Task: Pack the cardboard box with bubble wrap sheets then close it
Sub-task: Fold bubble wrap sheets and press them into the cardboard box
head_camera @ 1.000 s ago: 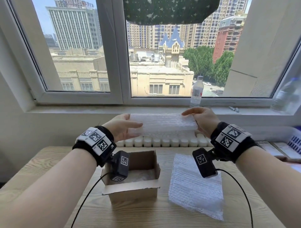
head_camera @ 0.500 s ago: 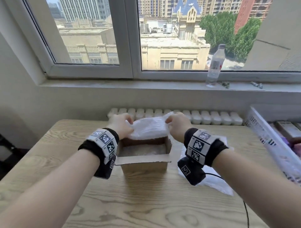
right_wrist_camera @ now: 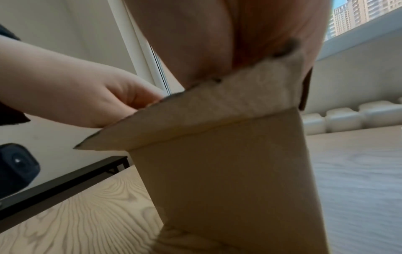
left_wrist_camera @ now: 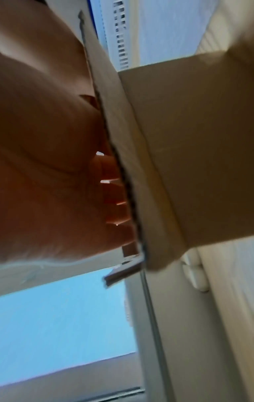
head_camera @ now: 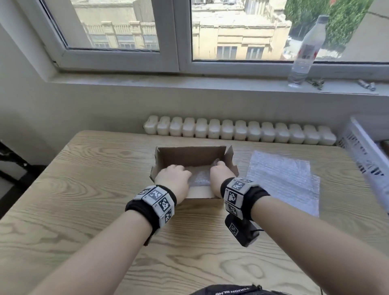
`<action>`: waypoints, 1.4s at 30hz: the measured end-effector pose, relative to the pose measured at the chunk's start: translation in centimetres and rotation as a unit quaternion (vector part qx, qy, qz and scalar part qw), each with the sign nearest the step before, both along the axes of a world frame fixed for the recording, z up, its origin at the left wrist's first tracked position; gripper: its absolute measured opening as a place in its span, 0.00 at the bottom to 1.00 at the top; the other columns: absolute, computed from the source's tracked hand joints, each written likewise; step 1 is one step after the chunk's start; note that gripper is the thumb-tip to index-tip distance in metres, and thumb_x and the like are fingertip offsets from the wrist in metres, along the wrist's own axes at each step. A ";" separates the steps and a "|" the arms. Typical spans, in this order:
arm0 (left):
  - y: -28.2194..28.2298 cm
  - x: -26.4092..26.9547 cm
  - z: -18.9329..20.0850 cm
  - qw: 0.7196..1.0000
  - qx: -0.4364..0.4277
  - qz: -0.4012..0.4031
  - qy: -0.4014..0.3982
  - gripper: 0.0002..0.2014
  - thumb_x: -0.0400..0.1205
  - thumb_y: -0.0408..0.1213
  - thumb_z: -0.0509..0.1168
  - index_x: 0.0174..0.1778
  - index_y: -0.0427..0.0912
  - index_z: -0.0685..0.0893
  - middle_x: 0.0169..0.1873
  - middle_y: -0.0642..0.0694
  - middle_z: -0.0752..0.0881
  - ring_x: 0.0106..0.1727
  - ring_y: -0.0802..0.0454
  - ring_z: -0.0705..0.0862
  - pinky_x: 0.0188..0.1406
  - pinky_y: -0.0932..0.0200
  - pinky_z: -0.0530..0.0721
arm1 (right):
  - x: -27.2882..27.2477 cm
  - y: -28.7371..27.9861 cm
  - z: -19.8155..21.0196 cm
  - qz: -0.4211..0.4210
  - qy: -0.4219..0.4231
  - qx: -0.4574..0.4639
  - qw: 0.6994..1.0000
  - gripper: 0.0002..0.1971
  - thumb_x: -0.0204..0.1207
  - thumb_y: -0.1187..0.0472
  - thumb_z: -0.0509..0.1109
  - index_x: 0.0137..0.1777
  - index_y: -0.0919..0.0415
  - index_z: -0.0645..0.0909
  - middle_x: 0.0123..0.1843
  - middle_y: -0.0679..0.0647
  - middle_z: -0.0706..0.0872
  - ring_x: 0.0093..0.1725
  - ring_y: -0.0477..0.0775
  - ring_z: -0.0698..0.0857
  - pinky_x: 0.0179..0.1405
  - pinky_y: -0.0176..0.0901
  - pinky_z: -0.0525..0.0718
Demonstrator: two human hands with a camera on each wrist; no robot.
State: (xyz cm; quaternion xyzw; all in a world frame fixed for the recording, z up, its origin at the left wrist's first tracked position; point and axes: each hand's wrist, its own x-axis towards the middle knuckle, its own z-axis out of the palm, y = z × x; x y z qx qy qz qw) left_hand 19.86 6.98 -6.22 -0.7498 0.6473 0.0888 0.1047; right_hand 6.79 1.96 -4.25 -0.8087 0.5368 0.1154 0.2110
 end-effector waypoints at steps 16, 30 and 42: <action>0.9 -0.5 -2.9 0.992 0.092 0.013 0.087 0.30 0.82 0.61 0.44 0.68 0.44 0.77 0.62 0.35 0.82 0.62 0.39 0.81 0.49 0.55 0.74 | 2.0 1.9 -1.9 0.015 0.085 0.065 0.994 0.29 0.78 0.65 0.61 0.79 0.60 0.59 0.79 0.69 0.57 0.79 0.68 0.61 0.72 0.59 0.71; 0.2 0.3 -2.7 0.980 0.154 0.012 0.126 0.50 0.62 0.73 0.67 0.75 0.47 0.66 0.60 0.45 0.84 0.59 0.46 0.82 0.49 0.58 0.81 | 2.8 -0.7 -3.9 -0.034 0.081 0.099 0.991 0.38 0.78 0.63 0.64 0.83 0.60 0.47 0.75 0.65 0.72 0.73 0.67 0.75 0.71 0.57 0.75; -0.3 -0.2 0.0 0.988 0.129 0.003 0.087 0.45 0.65 0.74 0.63 0.72 0.48 0.74 0.64 0.43 0.79 0.62 0.46 0.81 0.60 0.50 0.82 | -2.6 2.1 -0.8 0.035 -0.190 -0.081 0.978 0.13 0.79 0.67 0.57 0.58 0.62 0.81 0.60 0.55 0.82 0.60 0.56 0.81 0.60 0.47 0.79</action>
